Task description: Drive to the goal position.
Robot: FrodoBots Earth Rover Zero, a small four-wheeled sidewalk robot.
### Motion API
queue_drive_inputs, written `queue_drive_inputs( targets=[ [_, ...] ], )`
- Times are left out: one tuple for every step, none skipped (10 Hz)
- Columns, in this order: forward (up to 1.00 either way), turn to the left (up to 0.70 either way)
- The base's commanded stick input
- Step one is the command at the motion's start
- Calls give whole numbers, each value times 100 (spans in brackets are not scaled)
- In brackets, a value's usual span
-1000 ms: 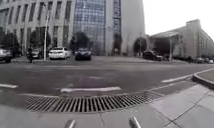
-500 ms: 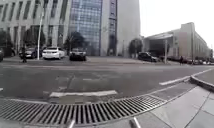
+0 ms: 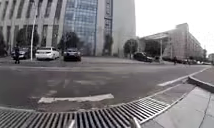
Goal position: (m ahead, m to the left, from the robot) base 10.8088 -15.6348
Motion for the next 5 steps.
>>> queue_drive_inputs(
  targets=[
    [50,-30],
    [50,-30],
    [50,-30],
    [50,-30],
    [50,-30]
  ],
)
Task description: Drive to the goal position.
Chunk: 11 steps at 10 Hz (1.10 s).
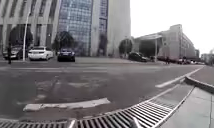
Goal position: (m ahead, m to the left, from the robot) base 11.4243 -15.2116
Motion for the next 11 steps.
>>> queue_drive_inputs(
  targets=[
    [50,-30],
    [50,-30],
    [50,-30],
    [50,-30],
    [50,-30],
    [50,-30],
    [50,-30],
    [50,-30],
    [50,-30],
    [50,-30],
    [50,-30]
  ],
)
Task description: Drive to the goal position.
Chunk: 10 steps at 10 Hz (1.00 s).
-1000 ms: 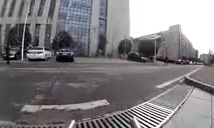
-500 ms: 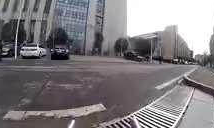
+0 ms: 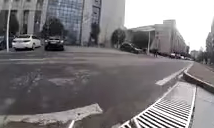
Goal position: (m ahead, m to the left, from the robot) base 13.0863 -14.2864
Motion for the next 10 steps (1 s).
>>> queue_drive_inputs(
  targets=[
    [50,-30],
    [50,-30],
    [50,-30],
    [50,-30],
    [50,-30],
    [50,-30],
    [50,-30],
    [50,-30],
    [50,-30],
    [50,-30]
  ],
)
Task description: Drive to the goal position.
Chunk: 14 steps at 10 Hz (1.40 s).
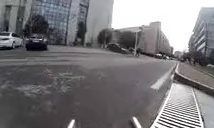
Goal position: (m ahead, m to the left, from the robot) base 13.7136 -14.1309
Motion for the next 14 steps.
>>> queue_drive_inputs(
  targets=[
    [50,-30],
    [50,-30],
    [50,-30],
    [50,-30],
    [50,-30],
    [50,-30],
    [50,-30],
    [50,-30],
    [50,-30],
    [50,-30],
    [48,-28],
    [45,-27],
    [44,-27],
    [44,-27]
  ],
)
